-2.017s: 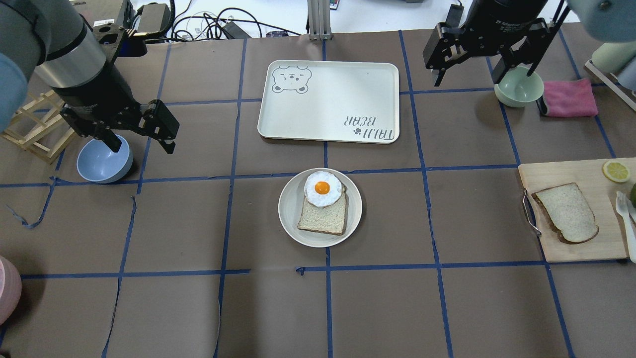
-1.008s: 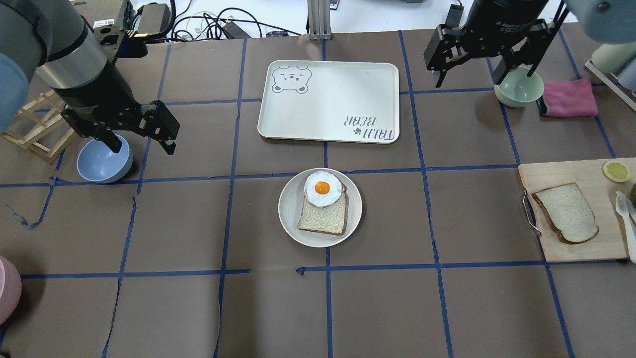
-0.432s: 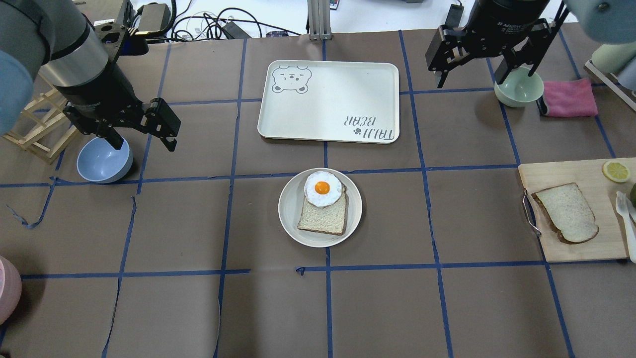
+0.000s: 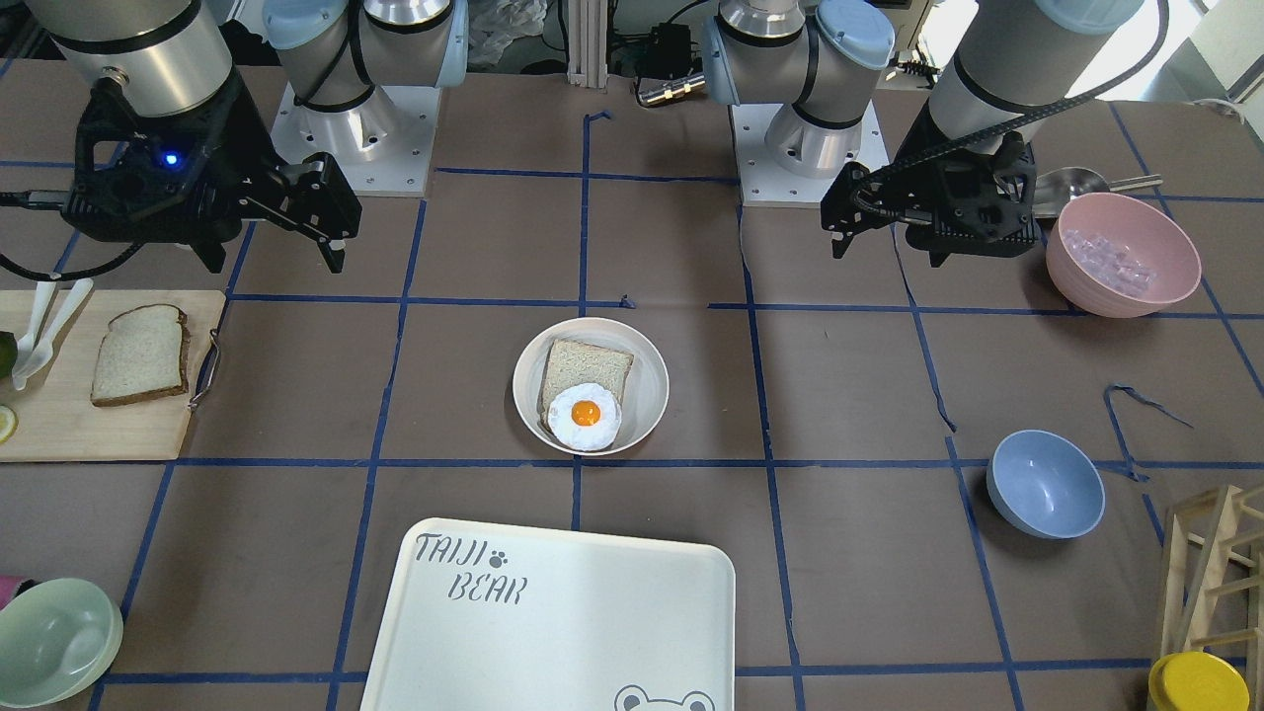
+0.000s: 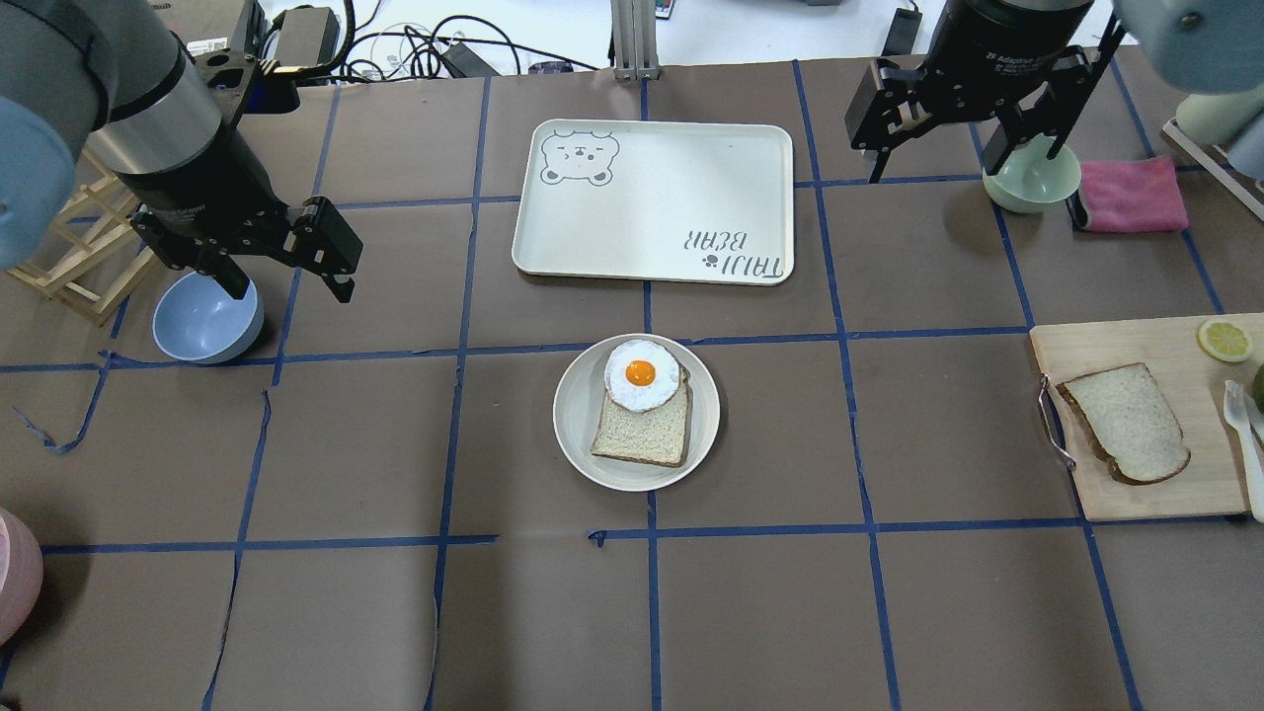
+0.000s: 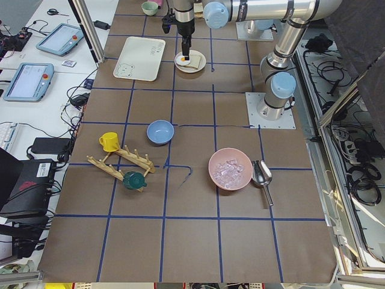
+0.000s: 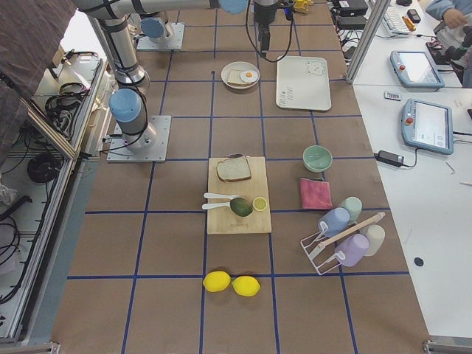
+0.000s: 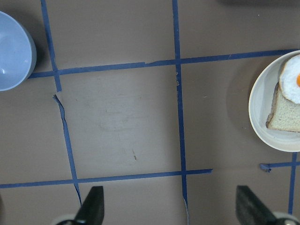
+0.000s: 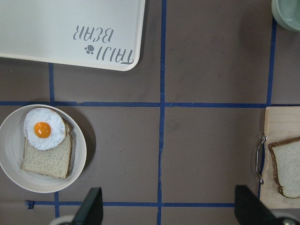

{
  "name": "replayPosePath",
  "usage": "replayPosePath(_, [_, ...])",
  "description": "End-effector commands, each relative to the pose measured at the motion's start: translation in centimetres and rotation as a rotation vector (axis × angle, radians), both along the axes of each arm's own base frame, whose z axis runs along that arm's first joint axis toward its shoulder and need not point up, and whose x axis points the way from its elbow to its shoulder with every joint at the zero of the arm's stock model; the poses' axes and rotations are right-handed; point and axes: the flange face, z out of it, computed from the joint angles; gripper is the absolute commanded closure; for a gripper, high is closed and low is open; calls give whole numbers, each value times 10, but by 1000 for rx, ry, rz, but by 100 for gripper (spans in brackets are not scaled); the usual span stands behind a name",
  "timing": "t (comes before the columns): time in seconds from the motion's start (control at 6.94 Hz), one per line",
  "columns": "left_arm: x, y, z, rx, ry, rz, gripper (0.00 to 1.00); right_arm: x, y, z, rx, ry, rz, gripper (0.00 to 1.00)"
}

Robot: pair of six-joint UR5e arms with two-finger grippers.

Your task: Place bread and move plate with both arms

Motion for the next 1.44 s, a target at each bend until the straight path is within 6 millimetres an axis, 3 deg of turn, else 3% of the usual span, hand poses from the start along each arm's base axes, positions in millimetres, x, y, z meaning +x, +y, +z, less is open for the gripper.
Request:
replayPosePath(0.0, [0, 0, 0, 1, 1, 0, 0, 0, 0, -2, 3, 1, 1, 0])
replayPosePath(0.29, [0, -2, -2, 2, 3, 0, 0, -1, 0, -3, 6, 1, 1, 0])
replayPosePath(0.58, [0, -3, -5, 10, 4, -1, 0, -15, -1, -16, 31, 68, -12, 0])
replayPosePath(0.86, [0, -2, -7, 16, -1, 0, 0, -58, 0, -59, 79, 275, -44, 0])
replayPosePath(1.01, [0, -1, -8, 18, 1, 0, 0, -78, 6, -92, 137, 302, -16, 3])
replayPosePath(1.3, [0, 1, -10, 21, 0, -2, 0, -154, 15, -163, 120, 295, 16, 4])
